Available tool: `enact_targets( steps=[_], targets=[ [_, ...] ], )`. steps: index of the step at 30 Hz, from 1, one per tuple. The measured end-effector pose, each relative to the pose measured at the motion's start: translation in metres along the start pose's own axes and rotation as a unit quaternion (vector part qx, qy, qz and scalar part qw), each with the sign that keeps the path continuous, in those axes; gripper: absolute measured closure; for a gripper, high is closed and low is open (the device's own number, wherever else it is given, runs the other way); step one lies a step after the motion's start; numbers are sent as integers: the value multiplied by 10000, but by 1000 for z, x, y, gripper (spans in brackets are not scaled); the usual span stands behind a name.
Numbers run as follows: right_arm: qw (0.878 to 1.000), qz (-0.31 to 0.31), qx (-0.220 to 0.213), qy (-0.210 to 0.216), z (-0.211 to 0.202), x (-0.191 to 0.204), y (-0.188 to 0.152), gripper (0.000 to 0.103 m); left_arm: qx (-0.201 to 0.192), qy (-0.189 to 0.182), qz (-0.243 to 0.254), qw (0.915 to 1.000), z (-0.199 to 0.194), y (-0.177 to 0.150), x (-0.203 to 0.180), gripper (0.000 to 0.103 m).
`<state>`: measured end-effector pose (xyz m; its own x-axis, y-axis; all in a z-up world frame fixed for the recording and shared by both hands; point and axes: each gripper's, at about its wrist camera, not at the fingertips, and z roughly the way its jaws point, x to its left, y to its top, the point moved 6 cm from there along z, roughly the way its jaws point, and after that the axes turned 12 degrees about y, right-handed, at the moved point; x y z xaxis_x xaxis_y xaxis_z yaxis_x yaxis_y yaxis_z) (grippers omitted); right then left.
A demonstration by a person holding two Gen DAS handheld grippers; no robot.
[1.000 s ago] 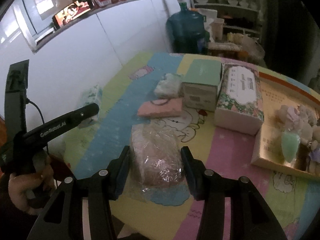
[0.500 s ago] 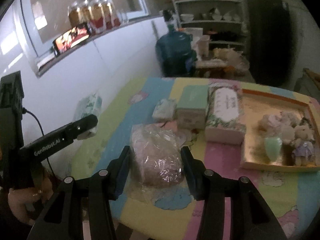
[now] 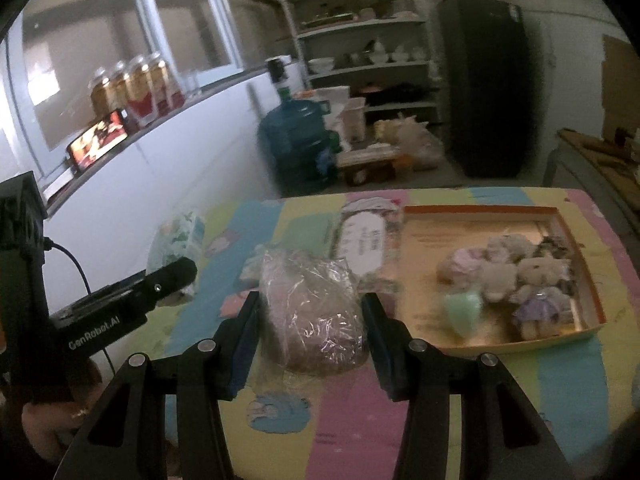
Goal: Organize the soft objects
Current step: 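Lift the Flower pack and clear wrapped item and carry both over the tray box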
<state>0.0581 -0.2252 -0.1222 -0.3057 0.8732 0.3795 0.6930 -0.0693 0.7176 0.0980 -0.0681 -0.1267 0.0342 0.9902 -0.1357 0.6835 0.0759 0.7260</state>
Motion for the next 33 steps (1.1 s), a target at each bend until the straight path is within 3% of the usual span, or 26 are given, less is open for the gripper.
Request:
enact_targets(
  steps=[14, 33],
  targets=[
    [9980, 363, -276, -447, -36, -67, 10, 51, 168, -570, 563, 9966, 21, 3, -90, 56],
    [9943, 763, -292, -687, -51, -147, 16, 51, 448, -865, 885, 9913, 61, 1, -172, 56]
  ],
)
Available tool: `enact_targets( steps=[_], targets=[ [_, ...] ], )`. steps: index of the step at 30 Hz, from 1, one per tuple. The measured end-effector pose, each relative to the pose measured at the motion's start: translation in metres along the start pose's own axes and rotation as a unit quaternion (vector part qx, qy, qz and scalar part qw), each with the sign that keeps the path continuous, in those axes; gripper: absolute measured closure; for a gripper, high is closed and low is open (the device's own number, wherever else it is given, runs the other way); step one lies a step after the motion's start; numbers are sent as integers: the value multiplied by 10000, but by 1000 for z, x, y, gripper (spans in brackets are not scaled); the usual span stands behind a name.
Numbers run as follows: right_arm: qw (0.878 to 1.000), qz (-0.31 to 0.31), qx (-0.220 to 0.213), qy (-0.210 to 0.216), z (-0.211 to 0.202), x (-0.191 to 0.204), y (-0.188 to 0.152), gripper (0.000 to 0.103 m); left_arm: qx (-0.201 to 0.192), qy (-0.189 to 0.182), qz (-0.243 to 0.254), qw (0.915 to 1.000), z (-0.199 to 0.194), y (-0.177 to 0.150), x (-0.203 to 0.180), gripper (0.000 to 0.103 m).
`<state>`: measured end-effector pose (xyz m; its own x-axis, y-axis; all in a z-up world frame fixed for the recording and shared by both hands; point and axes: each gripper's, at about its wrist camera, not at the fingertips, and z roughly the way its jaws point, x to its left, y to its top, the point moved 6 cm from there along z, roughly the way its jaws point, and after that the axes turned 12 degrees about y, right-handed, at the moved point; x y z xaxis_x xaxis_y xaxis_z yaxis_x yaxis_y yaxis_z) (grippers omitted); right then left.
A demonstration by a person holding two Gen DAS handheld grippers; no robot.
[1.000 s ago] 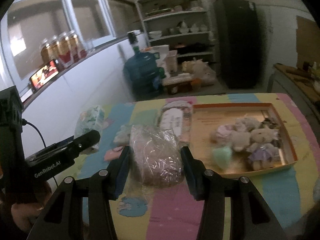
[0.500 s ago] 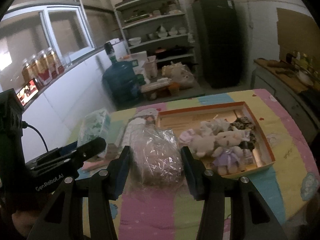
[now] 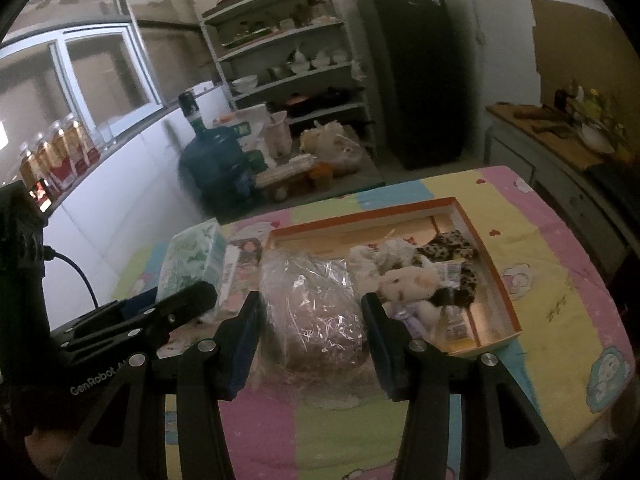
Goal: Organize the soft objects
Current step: 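Lift the Flower pack and clear wrapped item and carry both over the tray box, then lower both held items into the tray box and open both tools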
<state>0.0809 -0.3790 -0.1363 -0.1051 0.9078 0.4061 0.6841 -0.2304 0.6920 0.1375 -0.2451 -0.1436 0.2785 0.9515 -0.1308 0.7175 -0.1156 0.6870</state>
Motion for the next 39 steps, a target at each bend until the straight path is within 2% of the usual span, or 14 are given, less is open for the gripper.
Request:
enact_targets(
  steps=[8, 18, 28, 39],
  targets=[
    [9999, 144, 41, -69, 6, -38, 10, 51, 110, -25, 122, 9999, 28, 10, -24, 56],
    [9997, 146, 167, -54, 32, -82, 35, 51, 300, 183, 116, 9993, 72, 23, -40, 56],
    [9988, 95, 468, 85, 74, -117, 54, 51, 550, 467, 61, 9974, 119, 34, -51, 56],
    [9960, 126, 873, 117, 111, -146, 53, 51, 945, 669, -39, 9933, 162, 26, -54, 56]
  ],
)
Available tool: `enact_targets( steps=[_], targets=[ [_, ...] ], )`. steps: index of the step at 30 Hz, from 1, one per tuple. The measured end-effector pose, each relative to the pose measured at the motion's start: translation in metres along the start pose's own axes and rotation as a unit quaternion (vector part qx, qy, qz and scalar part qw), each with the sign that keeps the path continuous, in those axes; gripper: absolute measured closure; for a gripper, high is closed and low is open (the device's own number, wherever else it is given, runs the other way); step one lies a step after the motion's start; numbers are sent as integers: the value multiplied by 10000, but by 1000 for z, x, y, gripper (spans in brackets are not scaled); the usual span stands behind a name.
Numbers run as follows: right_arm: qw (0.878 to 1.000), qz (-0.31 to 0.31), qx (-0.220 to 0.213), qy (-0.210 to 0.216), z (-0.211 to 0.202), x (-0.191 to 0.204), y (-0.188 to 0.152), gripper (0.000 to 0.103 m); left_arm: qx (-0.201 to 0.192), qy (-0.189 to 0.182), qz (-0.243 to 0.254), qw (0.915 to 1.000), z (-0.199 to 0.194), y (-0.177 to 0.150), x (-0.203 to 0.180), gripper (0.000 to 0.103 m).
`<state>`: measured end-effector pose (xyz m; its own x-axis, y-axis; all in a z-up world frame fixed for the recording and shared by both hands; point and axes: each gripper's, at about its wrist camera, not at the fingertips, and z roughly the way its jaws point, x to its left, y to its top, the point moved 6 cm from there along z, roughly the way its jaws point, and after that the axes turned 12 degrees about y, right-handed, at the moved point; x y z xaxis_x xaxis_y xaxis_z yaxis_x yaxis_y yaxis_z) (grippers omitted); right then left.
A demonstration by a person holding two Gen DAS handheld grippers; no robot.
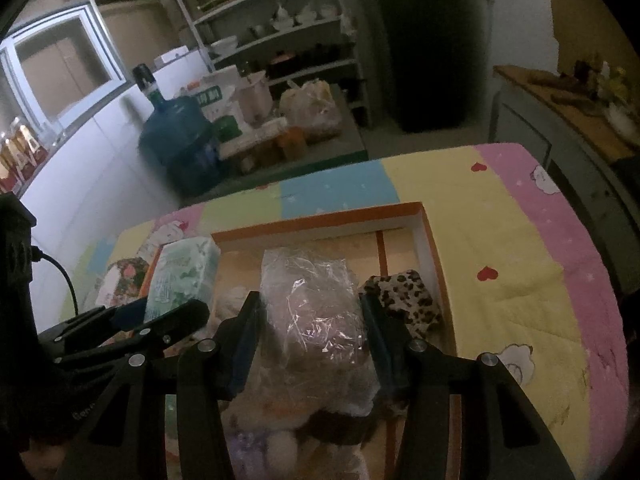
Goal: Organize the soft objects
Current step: 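Lower both held items into the tray box and open both tools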
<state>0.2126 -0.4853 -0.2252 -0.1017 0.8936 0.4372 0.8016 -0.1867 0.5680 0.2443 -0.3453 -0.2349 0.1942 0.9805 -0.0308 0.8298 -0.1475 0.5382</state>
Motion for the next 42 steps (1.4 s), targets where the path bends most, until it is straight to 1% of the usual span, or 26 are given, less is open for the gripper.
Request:
enact_targets(
  steps=[8, 16, 20, 24, 28, 31, 33, 34, 37, 42],
  targets=[
    [9999, 14, 152, -17, 14, -12, 0, 51, 136, 21, -48, 9999, 16, -3, -3, 56],
    [9998, 5, 203, -43, 22, -17, -1, 50, 260, -88, -194, 9994, 26, -6, -2, 51],
    [9998, 4, 196, -27, 24, -16, -1, 49, 310, -83, -179, 9993, 28, -5, -1, 50],
    [9998, 22, 174, -32, 25, -16, -1, 48, 304, -45, -160, 9994, 26, -5, -2, 48],
    [9999, 67, 140, -20, 24, -16, 0, 47, 273, 4, -133, 9995, 21, -5, -3, 39],
    [9999, 82, 81, -28, 20, -15, 1, 45, 220, -13, -130, 9997, 16, -4, -2, 39],
    [9999, 84, 44, -56, 17, -14, 2, 40, 166, -12, -131, 9998, 11, -3, -1, 39],
    [9999, 85, 23, -59, 15, -14, 2, 40, 149, -15, -134, 9998, 10, -3, 0, 38],
    [9999, 83, -23, -57, 10, -11, 3, 39, 93, -48, -166, 9998, 4, -1, 1, 34],
    [9999, 70, -120, -83, 1, -7, 4, 39, 21, -85, -165, 9998, -4, 0, 2, 33]
  ],
)
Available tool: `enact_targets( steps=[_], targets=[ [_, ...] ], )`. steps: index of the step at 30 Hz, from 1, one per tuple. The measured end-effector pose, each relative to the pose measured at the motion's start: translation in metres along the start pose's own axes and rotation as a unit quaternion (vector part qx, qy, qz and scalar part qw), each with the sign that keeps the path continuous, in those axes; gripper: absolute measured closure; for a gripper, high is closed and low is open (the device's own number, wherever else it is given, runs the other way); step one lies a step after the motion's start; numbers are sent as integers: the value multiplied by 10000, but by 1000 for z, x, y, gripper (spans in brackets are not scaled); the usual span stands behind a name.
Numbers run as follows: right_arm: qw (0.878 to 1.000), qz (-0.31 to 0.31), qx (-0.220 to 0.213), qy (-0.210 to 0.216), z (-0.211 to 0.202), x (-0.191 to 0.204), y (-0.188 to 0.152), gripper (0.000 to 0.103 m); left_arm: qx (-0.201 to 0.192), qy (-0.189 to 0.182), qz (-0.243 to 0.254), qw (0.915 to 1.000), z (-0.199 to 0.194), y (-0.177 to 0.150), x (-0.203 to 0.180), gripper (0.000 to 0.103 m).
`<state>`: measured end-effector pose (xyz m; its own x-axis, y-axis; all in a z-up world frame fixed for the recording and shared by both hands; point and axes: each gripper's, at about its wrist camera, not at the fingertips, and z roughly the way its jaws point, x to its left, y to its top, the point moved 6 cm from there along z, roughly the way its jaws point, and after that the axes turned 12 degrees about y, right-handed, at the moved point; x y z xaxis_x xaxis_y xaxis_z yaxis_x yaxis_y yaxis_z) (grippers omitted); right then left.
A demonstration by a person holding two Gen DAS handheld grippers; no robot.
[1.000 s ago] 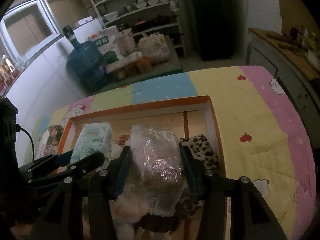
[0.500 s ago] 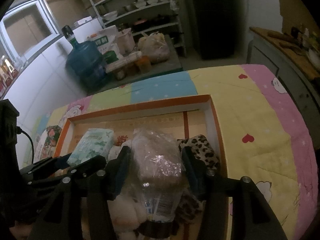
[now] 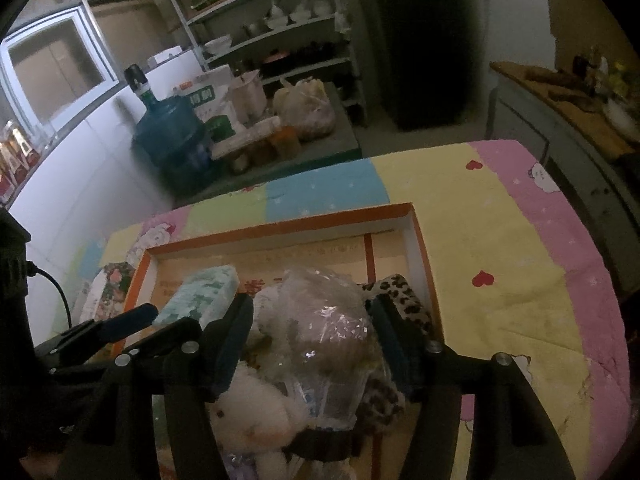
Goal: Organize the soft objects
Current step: 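Lower both held items into the tray box and open both tools, then raise both open tools out of the tray box and pull back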
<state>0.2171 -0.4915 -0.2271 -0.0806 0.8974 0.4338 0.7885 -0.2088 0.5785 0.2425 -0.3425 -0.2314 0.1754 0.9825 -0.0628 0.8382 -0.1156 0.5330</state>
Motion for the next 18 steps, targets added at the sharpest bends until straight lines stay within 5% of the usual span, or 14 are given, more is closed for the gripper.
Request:
enact_targets(
  steps=[18],
  targets=[
    [9993, -13, -375, 43, -42, 23, 1, 38, -430, -145, -69, 9989, -46, 3, 6, 33]
  ],
)
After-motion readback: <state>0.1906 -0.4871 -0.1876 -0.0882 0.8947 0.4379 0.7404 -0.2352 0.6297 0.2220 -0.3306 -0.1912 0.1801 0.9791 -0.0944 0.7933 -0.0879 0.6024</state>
